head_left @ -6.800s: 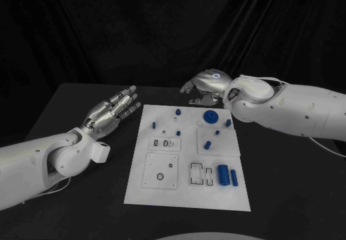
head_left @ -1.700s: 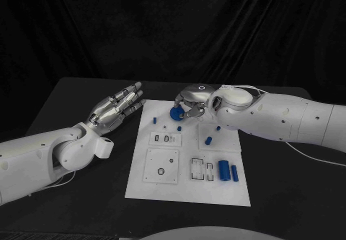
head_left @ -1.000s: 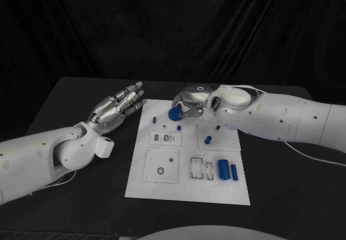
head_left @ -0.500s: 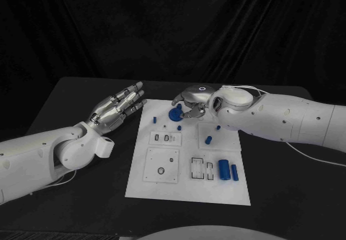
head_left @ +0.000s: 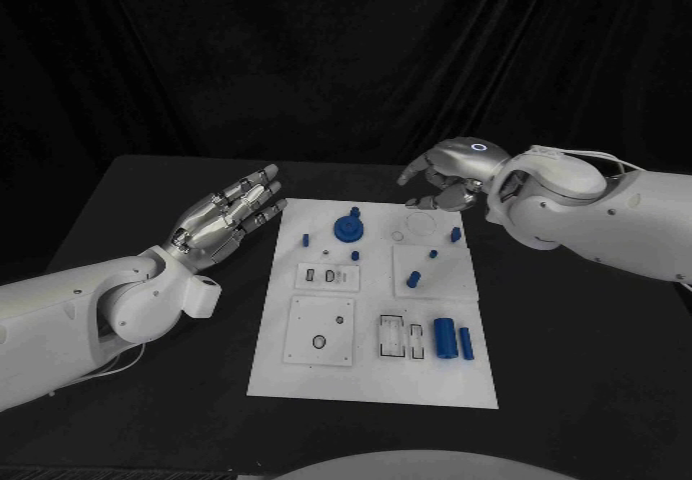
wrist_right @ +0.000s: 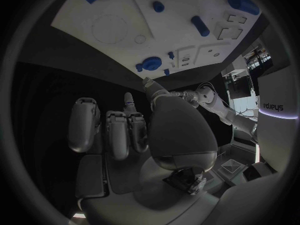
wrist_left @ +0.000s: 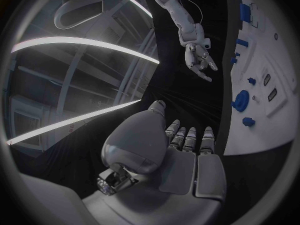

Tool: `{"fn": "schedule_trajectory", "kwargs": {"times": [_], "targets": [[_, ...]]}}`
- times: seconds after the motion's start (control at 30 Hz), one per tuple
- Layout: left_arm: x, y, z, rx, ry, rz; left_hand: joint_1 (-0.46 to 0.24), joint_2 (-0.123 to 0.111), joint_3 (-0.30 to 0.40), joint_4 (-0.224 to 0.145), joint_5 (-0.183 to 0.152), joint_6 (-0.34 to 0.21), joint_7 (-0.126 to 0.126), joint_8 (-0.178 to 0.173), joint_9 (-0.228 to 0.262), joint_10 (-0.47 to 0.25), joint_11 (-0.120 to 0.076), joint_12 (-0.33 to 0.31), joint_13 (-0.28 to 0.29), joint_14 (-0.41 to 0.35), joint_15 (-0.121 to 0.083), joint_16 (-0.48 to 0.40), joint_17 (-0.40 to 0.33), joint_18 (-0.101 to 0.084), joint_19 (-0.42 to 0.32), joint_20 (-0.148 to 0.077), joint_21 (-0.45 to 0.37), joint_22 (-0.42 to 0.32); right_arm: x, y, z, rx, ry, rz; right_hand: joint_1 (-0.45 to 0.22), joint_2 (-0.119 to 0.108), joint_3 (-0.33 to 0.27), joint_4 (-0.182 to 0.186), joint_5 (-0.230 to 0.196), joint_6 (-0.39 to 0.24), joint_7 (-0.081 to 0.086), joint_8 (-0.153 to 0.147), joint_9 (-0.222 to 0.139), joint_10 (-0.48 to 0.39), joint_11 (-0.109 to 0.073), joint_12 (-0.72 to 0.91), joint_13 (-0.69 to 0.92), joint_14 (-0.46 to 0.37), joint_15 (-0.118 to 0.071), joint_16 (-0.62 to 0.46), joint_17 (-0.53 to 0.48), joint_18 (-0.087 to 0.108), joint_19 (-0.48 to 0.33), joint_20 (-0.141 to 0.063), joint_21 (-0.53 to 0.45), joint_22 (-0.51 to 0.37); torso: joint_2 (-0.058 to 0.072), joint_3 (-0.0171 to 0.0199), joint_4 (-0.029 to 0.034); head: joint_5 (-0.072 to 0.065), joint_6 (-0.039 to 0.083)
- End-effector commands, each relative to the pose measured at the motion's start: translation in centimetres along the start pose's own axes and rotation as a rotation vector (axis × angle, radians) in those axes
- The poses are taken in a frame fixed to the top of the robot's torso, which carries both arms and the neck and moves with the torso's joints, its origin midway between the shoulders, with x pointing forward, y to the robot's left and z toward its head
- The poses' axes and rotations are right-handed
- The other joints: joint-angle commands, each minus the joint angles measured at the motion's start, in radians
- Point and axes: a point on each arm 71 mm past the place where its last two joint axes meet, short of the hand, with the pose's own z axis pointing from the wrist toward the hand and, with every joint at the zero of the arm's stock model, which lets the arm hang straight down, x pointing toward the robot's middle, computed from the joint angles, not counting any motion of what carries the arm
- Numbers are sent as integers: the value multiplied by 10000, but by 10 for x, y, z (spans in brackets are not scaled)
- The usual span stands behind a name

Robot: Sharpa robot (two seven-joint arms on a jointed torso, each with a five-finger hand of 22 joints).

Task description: Assemble the parts on the task board

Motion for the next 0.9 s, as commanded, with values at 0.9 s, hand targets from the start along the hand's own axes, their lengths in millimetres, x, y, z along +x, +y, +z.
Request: {"fn": "schedule_trajectory", "kwargs": {"times": [0.9], "targets": [[5, 3, 3, 76, 270, -238, 147, -14, 147, -55, 84, -35, -14, 56, 6, -6, 42, -61, -20, -3, 60, -36, -14, 180, 30, 55, -34, -16, 58, -57, -75, 2226, 278, 618, 251, -461, -275, 910, -909, 26, 87, -218, -191, 1030, -31, 35, 2633, 1041, -87, 5, 2612, -179, 190, -17, 146, 1394, 4, 23, -101, 19, -2]]}}
